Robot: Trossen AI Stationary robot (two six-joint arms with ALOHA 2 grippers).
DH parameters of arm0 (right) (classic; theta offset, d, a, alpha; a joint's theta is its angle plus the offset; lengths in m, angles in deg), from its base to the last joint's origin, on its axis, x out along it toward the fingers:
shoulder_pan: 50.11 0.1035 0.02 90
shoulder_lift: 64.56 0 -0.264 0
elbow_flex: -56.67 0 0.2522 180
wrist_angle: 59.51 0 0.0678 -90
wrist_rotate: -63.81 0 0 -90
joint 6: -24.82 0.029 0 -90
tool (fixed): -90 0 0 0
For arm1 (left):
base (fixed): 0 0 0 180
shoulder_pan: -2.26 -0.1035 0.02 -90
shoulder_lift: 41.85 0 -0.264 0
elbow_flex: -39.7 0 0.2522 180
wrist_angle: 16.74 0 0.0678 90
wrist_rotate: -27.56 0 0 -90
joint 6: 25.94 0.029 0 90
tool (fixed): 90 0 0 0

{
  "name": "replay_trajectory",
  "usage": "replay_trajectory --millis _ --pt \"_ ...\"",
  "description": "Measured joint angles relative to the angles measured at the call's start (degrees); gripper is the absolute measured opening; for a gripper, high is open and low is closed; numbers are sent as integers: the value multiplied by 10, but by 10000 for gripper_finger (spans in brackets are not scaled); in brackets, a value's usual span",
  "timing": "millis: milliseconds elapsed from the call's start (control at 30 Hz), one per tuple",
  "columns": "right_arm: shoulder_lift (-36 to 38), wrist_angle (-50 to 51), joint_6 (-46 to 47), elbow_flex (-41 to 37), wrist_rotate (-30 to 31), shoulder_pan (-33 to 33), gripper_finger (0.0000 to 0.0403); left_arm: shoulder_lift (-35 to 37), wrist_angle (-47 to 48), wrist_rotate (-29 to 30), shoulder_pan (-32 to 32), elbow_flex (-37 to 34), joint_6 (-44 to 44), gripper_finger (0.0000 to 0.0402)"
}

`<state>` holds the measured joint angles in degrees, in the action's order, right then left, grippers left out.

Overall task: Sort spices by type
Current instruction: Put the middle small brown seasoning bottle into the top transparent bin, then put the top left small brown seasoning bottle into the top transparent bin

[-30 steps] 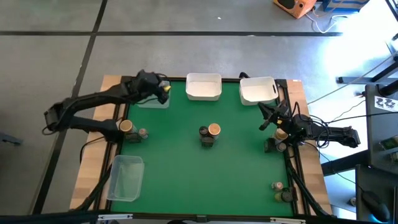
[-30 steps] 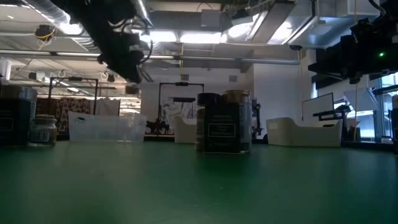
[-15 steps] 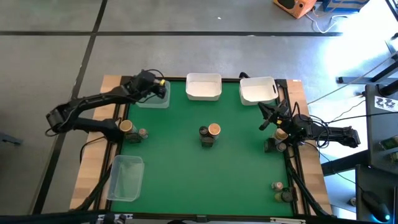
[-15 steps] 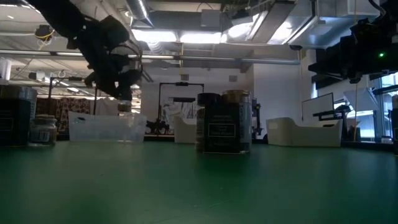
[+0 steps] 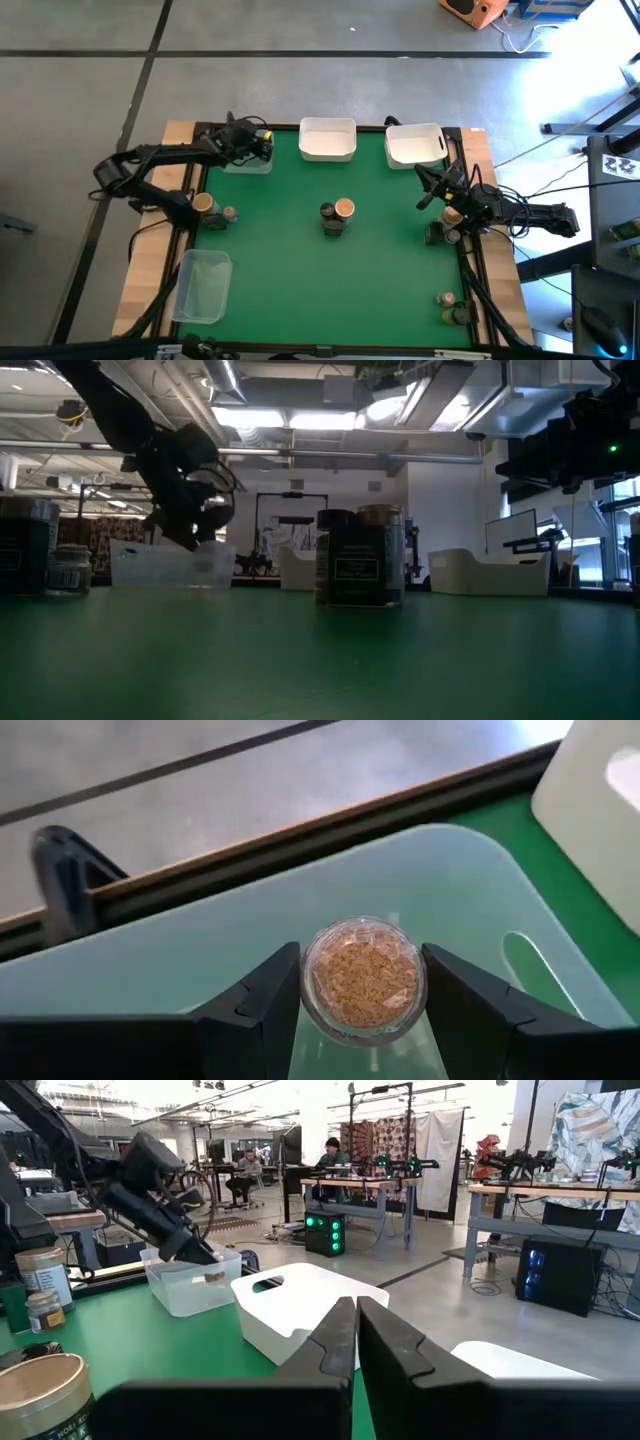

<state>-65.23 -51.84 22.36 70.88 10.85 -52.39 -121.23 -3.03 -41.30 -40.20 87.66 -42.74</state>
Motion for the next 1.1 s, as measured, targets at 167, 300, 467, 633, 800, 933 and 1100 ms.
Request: replay_trajectory --millis 167,300,467,633,800,933,1100 --pt "0 1 0 0 0 0 16 -34 -11 0 0 0 2 171" --pt "0 1 0 0 0 0 16 -36 -11 0 0 0 4 173" --pt "0 1 0 0 0 0 16 -34 -5 0 0 2 7 198" --pt "0 1 0 0 0 0 16 -33 27 0 0 22 35 231" --pt "0 1 0 0 0 0 16 3 124 0 0 71 57 248" --pt "0 1 0 0 -1 0 16 54 192 0 8 106 75 250" --pt "0 0 0 0 -1 0 16 117 235 -37 38 123 84 250"
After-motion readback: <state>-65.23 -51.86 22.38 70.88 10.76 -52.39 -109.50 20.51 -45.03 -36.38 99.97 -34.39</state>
